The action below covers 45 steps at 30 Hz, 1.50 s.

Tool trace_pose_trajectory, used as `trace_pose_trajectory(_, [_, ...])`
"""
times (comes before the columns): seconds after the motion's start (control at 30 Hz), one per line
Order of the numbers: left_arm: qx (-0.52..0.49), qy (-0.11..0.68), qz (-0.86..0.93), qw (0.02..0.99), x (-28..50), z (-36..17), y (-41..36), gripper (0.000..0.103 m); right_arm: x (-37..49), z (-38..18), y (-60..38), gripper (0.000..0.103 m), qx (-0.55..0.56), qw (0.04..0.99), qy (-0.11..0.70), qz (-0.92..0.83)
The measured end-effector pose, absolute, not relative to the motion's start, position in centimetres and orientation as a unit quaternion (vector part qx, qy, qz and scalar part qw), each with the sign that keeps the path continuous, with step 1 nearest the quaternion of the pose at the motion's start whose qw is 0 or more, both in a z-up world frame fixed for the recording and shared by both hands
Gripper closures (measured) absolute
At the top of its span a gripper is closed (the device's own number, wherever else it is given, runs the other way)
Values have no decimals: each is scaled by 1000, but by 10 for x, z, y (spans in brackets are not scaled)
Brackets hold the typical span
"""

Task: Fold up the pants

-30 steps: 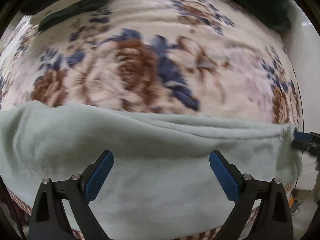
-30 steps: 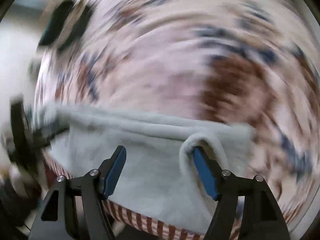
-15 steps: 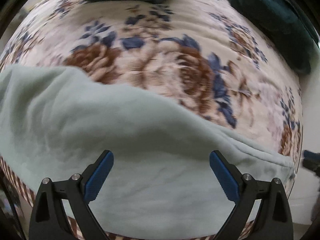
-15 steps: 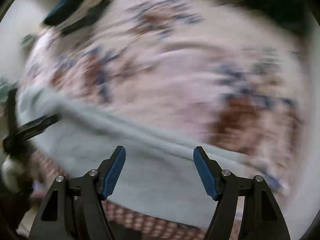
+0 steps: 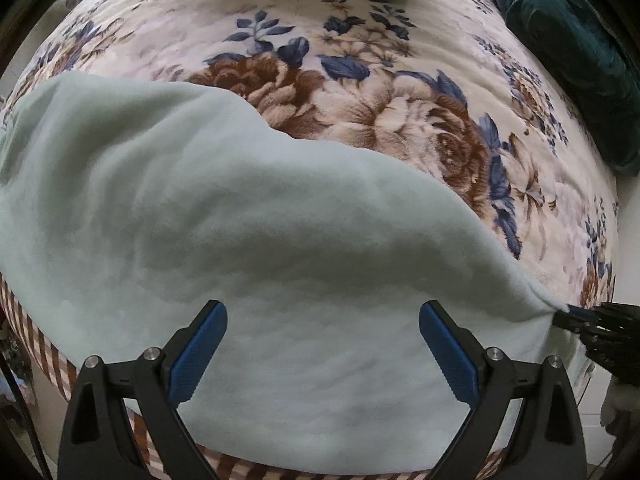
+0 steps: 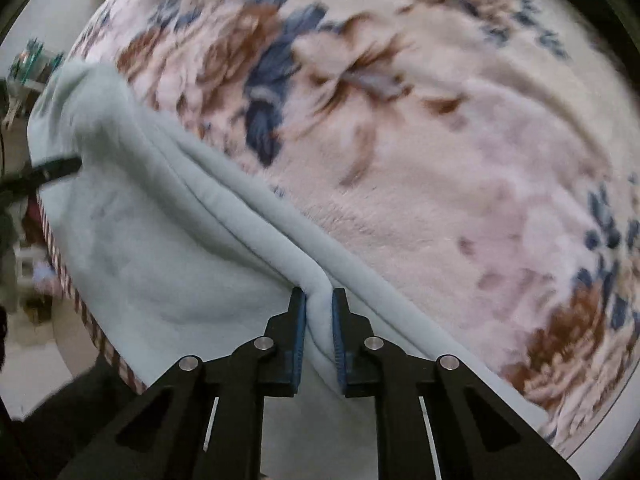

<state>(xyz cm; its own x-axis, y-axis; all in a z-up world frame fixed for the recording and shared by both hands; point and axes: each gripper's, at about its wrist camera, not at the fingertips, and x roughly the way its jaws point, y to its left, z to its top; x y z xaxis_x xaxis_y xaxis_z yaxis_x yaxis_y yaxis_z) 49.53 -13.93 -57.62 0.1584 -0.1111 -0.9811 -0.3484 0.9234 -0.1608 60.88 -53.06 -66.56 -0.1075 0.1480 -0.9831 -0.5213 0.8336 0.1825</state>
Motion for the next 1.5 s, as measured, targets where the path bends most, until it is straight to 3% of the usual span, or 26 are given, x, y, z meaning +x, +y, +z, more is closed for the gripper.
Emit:
trace_pose_trajectory(0.17, [-180, 645, 78, 738, 494, -575, -136, 5, 617, -654, -540, 90, -130, 686, 683, 215])
trace_pose_trajectory(0.33, [-182, 647, 79, 736, 494, -576, -129, 5, 635, -689, -549, 84, -68, 635, 740, 210])
trace_pose_trajectory(0.4, [-182, 647, 74, 737, 493, -575, -129, 5, 639, -682, -571, 71, 3, 635, 746, 200])
trace_pose_trajectory(0.43, [-175, 646, 72, 739, 494, -574, -132, 5, 638, -671, -593, 45, 60, 645, 741, 179])
trace_pose_trajectory(0.47, [-162, 645, 62, 744, 495, -571, -137, 5, 636, -661, -609, 28, 92, 659, 729, 162])
trace_pose_trajectory(0.63, [-109, 628, 9, 770, 502, -557, -184, 5, 581, -618, -723, 27, 197, 721, 664, 7])
trace_pose_trajectory(0.83, [-89, 647, -56, 755, 505, -561, -255, 5, 543, -653, -812, 27, 273, 696, 661, -64])
trace_pose_trajectory(0.93, [-67, 650, -83, 753, 503, -561, -287, 5, 553, -664, -803, 27, 237, 703, 670, -27])
trace_pose_trajectory(0.97, [-63, 652, -86, 751, 500, -562, -293, 5, 558, -669, -791, 37, 206, 709, 674, -21])
trace_pose_trajectory(1.0, [-59, 654, -89, 749, 500, -564, -298, 5, 562, -672, -784, 55, 185, 716, 673, -16])
trace_pose_trajectory(1.03, [-56, 657, -93, 746, 499, -565, -302, 5, 563, -675, -780, 91, 163, 715, 680, -19])
trace_pose_trajectory(1.27, [-53, 661, -78, 744, 499, -568, -304, 5, 565, -644, -777, 92, 142, 764, 628, -37])
trace_pose_trajectory(1.4, [-57, 660, -56, 747, 501, -569, -295, 5, 578, -671, -774, 91, 121, 742, 659, -34])
trace_pose_trajectory(1.43, [-61, 658, -49, 749, 501, -569, -292, 5, 580, -681, -777, 83, 126, 738, 662, -39])
trace_pose_trajectory(1.5, [-60, 653, -36, 754, 502, -567, -288, 5, 580, -689, -788, 56, 147, 731, 665, -43])
